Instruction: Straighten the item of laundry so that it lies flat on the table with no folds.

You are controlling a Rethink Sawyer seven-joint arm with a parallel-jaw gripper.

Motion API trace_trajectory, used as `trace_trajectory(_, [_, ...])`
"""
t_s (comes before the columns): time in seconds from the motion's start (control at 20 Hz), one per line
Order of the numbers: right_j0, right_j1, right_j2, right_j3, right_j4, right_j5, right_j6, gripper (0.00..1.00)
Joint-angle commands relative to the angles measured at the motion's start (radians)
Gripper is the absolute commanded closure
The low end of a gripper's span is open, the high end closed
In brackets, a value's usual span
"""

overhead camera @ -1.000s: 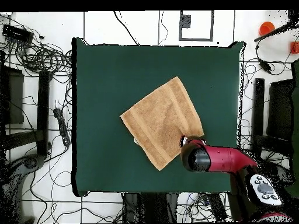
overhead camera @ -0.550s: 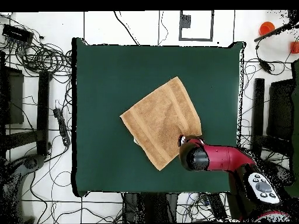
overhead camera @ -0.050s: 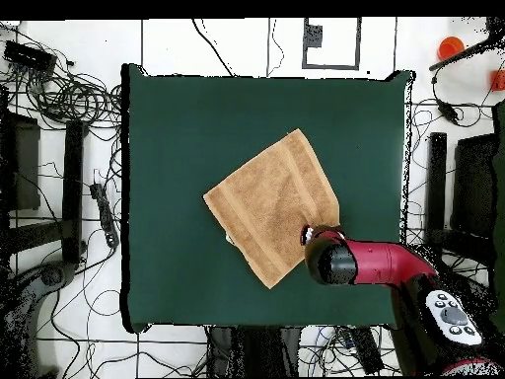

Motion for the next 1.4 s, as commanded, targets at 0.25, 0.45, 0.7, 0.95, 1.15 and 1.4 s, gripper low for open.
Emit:
trace_trajectory(0.25, [0.002, -0.002, 0.187, -0.058, -0.050, 0.117, -0.165, 1.00])
trace_trajectory(0.45, [-0.010, -0.005, 0.203, -0.071, -0.050, 0.146, -0.178, 1.00])
trace_trajectory(0.7, [-0.018, -0.014, 0.223, -0.075, -0.037, 0.191, -0.184, 1.00])
trace_trajectory(0.95, [-0.025, -0.024, 0.239, -0.081, -0.042, 0.220, -0.188, 1.00])
trace_trajectory(1.15, [-0.037, -0.028, 0.256, -0.085, -0.052, 0.240, -0.210, 1.00])
trace_trajectory(1.4, [-0.051, -0.031, 0.269, -0.087, -0.067, 0.255, -0.223, 1.00])
